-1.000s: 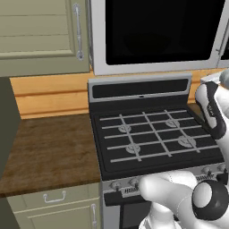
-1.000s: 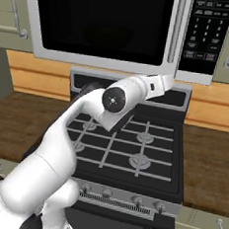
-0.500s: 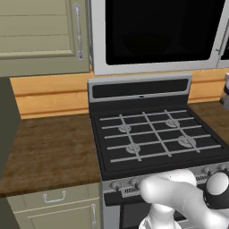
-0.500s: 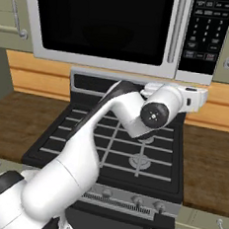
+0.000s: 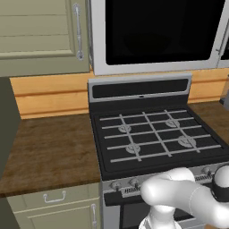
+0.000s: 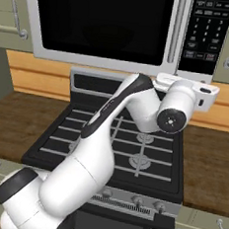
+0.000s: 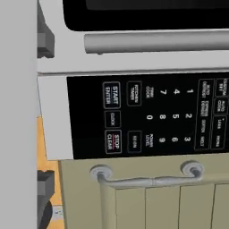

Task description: Open the microwave, place the bowl with waffle inside the microwave, then close the microwave door and turn it on.

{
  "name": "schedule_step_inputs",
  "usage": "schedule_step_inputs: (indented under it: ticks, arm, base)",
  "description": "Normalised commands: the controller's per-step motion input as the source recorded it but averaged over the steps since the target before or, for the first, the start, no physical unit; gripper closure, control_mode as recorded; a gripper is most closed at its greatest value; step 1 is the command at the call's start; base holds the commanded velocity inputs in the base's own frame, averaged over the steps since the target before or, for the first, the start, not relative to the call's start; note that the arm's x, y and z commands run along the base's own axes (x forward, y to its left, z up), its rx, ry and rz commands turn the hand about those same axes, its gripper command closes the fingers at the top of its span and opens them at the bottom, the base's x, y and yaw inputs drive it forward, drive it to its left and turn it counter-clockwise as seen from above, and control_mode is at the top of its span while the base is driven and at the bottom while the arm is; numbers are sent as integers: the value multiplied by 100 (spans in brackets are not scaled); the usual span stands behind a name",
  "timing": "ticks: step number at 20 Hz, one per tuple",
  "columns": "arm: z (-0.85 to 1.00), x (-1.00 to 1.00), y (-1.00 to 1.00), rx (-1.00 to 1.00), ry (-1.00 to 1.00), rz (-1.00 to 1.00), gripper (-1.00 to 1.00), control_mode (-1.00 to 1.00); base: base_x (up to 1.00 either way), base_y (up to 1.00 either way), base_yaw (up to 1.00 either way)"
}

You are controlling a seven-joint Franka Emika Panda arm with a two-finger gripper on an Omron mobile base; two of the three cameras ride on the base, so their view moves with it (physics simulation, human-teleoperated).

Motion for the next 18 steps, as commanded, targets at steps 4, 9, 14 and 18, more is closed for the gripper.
schedule_step_inputs:
  ticks: [4,9,14,18]
  arm:
    - [22,12,0,0,-12,0,-100,-100]
    - [25,2,-1,0,-2,0,-100,-100]
    - [15,0,-12,0,0,0,-100,-100]
    - [0,0,-31,0,0,0,-100,-100]
  base:
    - [0,0,0]
    - [0,0,0]
    - [0,0,0]
    - [0,0,0]
